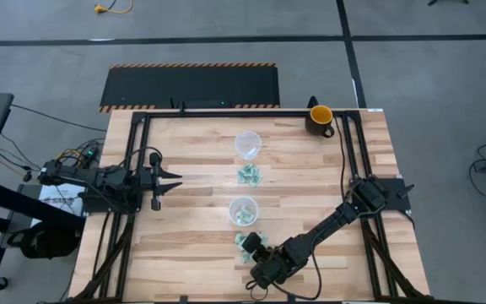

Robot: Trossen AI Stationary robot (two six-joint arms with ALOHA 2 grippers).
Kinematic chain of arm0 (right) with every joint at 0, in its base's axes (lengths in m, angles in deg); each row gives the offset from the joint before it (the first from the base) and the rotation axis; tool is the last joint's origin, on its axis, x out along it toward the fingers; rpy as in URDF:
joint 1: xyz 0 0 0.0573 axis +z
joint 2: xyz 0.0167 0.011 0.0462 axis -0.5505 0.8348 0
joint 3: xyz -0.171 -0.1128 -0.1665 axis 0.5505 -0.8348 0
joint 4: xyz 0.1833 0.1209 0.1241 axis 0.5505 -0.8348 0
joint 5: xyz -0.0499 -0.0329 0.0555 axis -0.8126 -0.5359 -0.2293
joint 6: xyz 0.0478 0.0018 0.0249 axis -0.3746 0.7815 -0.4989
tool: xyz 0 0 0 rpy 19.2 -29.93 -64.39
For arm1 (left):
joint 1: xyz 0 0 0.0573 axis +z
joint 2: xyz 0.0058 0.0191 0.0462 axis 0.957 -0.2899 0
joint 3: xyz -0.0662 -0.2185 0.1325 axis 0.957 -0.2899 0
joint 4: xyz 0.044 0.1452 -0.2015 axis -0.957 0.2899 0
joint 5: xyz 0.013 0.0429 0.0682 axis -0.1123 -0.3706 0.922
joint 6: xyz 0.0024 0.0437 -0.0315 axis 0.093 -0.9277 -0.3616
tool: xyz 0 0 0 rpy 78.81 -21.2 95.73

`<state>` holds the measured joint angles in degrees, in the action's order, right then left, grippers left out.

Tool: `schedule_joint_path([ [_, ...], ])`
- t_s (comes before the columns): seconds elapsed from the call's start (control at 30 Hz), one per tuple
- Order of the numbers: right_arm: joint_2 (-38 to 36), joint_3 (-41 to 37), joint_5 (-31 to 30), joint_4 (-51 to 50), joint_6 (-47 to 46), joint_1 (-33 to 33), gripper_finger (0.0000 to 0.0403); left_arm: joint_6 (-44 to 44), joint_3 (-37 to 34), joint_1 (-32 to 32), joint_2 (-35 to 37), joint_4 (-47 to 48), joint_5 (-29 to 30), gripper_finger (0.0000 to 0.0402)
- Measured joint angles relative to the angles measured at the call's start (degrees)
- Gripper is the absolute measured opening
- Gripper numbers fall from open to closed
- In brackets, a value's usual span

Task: Pick and place items into bin
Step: Put the bottom right stevia packet into the bottom bin

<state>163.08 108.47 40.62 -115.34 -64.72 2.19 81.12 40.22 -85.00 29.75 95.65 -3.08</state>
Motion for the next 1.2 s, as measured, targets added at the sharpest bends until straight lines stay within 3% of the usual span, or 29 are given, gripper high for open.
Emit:
schedule_joint_path([
  [0.27, 0.0, 0.0, 0.31, 0.18, -1.91, -0.02, 0.0016, 0.0, -0.01, 0.0, 0.0, 0.0, -0.01, 0.0084],
  [0.8, 0.03, 0.14, -1.36, -0.05, -1.64, 0.08, 0.0001, 0.0, 0.0, 0.01, 0.0, 0.0, -0.01, 0.0084],
  [1.2, 0.09, 7.85, -6.32, -9.23, -0.86, 1.55, 0.0, 0.0, -0.01, 0.01, 0.02, 0.0, 0.01, 0.0084],
])
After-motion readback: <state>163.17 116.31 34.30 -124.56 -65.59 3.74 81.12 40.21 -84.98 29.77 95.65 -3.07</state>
